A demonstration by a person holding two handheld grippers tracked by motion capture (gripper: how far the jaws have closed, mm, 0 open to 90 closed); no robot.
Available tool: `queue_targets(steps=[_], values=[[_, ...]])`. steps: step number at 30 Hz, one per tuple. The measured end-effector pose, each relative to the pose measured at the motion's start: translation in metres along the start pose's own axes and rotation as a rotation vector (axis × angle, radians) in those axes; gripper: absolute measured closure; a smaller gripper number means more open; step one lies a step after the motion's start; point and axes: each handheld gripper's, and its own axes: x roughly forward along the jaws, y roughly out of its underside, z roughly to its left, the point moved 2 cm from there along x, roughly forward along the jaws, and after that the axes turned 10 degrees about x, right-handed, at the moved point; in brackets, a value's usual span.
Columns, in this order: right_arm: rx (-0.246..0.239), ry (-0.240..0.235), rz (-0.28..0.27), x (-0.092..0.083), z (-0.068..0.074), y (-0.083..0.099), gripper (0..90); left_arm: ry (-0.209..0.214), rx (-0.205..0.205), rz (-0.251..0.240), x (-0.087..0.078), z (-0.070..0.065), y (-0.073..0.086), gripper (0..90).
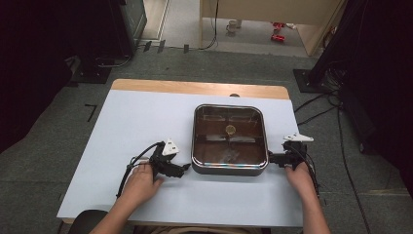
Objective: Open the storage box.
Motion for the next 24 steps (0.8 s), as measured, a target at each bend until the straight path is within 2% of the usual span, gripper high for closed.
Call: queue_targets(steps=[24], values=[[0.000,0.000,0.000,0.0000,0.0001,0.0000,0.0,-0.004,-0.003,0.006,0.0003,-0.0005,-0.0004,12.6]])
